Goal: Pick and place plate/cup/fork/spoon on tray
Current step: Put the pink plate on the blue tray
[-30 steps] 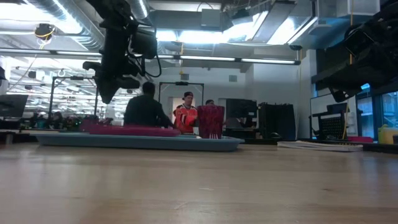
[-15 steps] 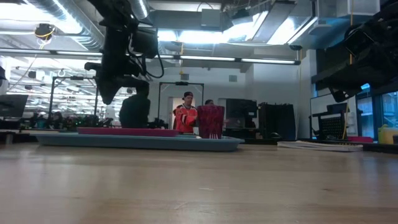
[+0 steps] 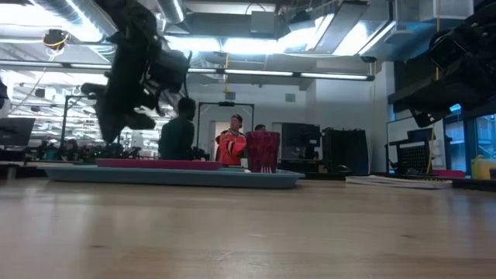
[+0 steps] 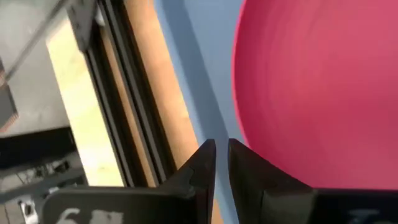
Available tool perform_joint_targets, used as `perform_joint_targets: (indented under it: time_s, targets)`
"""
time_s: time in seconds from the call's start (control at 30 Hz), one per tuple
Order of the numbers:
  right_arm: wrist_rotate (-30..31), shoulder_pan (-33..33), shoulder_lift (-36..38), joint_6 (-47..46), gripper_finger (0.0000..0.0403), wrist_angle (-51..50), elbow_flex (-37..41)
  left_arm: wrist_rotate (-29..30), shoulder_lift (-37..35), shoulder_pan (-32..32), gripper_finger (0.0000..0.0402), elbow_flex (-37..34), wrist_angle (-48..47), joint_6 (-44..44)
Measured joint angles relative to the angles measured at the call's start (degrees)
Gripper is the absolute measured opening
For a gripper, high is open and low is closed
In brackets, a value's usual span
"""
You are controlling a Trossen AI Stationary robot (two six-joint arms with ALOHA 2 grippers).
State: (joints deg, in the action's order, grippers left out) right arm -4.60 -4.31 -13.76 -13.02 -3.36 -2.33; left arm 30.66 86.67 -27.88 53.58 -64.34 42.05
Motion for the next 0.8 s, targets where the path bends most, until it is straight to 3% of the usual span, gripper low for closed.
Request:
perform_joint_targets:
  time_s: [0.4,0.8]
  targets:
    - [0.00,0.00,0.00,-0.01,0.0104,0.02,0.00,-2.68,0.00,0.59,0.0034,-7.82,6.57,2.92]
    - [0.00,-0.01,0.00,0.00,0.0104,0.00,0.00,-3.91,0.00,0.59,0.0034,-8.24,12.16,1.26]
